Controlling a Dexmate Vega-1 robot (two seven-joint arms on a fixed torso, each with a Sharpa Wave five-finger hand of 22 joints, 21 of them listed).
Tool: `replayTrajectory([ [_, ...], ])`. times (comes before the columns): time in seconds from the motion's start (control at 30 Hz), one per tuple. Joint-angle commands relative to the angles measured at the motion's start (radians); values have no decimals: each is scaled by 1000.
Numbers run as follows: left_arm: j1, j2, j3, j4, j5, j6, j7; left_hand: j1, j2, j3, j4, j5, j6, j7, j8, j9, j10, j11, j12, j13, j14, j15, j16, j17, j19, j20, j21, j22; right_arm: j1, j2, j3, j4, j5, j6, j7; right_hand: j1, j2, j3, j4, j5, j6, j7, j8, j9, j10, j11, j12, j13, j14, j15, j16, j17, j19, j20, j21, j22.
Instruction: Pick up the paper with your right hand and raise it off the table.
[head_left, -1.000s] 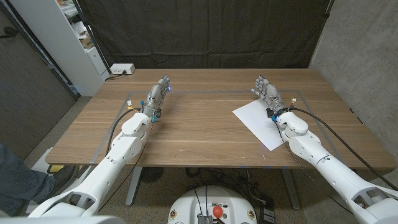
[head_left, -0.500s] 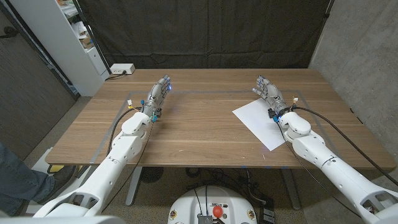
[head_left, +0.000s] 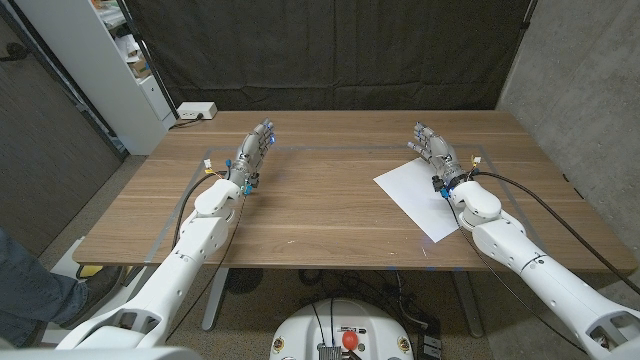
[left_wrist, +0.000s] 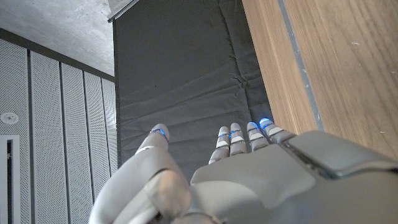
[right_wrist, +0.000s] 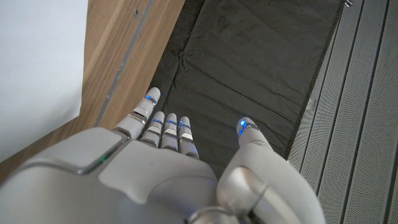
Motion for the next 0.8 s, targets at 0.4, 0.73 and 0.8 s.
replayTrajectory([
  [0.4,-3,-14,-12,0,15,18,-5,9,10,1,-11,-2,4,7,3,4,7,7,2,-1,4,8,3,5,-6,3,0,4,-26,-45,13,-45,-67,3,-49,14,8,0,-9,-2,10,-2,5,-4,7,-3,-1,2,6,-3,3,-4,7,-2,-9,3],
  [0.73,-2,-15,-15,-5,19,8,-2,10,14,2,-14,-2,9,6,4,5,12,5,4,-2,7,9,4,5,-5,3,1,4,-40,-60,18,-75,-109,-3,-89,18,10,-3,-14,-3,7,-4,3,-6,4,-5,-4,2,-2,-3,0,-8,2,-2,-18,3],
  [0.8,-2,-14,-14,-7,19,9,-2,10,14,3,-15,-2,9,5,4,5,13,4,4,-2,7,8,4,5,-5,4,1,4,-41,-62,18,-77,-115,-3,-92,18,11,-4,-14,-3,6,-5,3,-7,3,-5,-5,2,-4,-4,-1,-9,2,-3,-19,3],
])
